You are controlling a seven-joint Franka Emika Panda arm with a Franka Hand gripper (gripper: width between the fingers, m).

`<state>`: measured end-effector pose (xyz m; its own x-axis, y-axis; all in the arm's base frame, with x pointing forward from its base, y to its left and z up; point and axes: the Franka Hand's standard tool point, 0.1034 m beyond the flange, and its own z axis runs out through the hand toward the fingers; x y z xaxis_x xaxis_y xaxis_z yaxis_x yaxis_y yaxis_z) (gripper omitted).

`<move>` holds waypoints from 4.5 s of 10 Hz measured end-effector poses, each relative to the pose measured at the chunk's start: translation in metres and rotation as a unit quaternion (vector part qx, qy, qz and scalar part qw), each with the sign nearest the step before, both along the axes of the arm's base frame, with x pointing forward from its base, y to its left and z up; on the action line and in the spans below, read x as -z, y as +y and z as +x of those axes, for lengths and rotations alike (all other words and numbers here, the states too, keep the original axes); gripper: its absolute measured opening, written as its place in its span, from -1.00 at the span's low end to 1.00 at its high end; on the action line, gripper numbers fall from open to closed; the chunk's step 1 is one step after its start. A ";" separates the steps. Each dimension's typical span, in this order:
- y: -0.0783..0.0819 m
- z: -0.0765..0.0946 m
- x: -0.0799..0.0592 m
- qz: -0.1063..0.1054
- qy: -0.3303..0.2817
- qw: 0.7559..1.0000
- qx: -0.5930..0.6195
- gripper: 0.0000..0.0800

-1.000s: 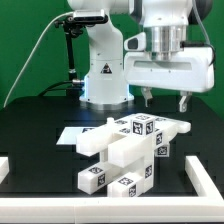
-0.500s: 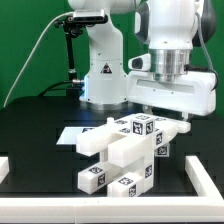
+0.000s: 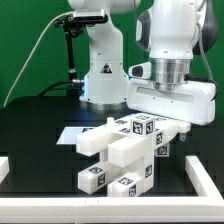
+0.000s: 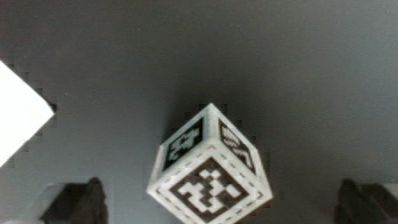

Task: Assemble chair

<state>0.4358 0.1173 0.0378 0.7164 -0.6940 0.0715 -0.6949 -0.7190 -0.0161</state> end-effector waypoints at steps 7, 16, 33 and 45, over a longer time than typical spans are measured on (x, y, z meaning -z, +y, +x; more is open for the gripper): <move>0.003 -0.003 0.012 -0.008 -0.002 1.000 -0.023 0.62; -0.003 -0.003 0.028 -0.016 0.004 1.000 -0.022 -0.03; -0.020 0.008 -0.107 0.062 0.042 0.996 -0.053 -0.29; -0.090 0.084 -0.126 0.036 0.001 0.986 -0.166 -0.29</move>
Offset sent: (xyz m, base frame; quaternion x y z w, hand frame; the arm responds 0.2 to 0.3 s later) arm -0.0060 0.0019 -0.0139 0.0096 0.0237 -0.0210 0.9995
